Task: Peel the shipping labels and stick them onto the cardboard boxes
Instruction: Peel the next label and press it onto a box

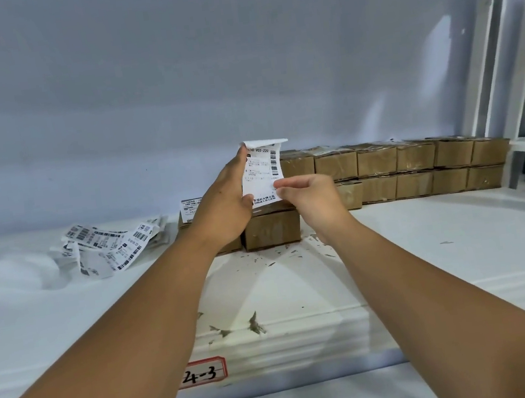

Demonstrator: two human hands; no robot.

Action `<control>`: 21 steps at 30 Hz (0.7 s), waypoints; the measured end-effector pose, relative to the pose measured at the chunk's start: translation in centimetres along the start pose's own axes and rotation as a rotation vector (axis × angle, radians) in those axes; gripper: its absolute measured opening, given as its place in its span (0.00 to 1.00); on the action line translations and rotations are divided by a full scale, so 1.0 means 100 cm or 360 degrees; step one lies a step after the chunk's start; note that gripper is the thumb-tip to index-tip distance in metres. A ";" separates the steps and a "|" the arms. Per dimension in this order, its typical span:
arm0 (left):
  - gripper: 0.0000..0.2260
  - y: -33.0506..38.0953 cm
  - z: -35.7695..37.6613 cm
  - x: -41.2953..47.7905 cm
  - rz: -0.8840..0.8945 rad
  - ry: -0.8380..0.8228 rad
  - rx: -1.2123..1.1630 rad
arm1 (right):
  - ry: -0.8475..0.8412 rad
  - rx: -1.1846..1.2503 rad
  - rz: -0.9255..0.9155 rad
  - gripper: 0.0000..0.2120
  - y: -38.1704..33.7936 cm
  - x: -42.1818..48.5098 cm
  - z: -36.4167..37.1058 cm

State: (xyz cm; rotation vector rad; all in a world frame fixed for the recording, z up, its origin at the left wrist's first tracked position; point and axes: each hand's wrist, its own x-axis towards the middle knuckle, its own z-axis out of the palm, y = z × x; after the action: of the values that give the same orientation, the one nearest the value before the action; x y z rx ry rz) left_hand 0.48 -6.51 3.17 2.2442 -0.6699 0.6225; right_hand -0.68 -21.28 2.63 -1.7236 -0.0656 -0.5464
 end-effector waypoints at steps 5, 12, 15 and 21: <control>0.31 -0.002 0.002 0.002 -0.0037 -0.0011 0.0036 | 0.0054 -0.0123 0.0014 0.09 -0.001 0.000 0.000; 0.31 -0.002 0.002 0.001 -0.0110 0.0056 0.0150 | 0.0044 -0.0223 -0.0006 0.09 -0.002 0.000 0.000; 0.31 -0.002 0.002 0.001 -0.0128 0.0041 0.0173 | 0.0066 -0.0283 -0.0011 0.08 -0.002 -0.001 0.001; 0.33 -0.001 0.003 -0.002 -0.0117 -0.0003 0.0231 | 0.0071 -0.0436 -0.0049 0.09 -0.003 -0.003 0.002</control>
State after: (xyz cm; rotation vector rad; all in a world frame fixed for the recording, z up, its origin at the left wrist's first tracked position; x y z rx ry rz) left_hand 0.44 -6.61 2.87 2.3923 -0.5564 0.6508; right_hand -0.96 -20.96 2.73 -1.9779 0.0154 -0.6397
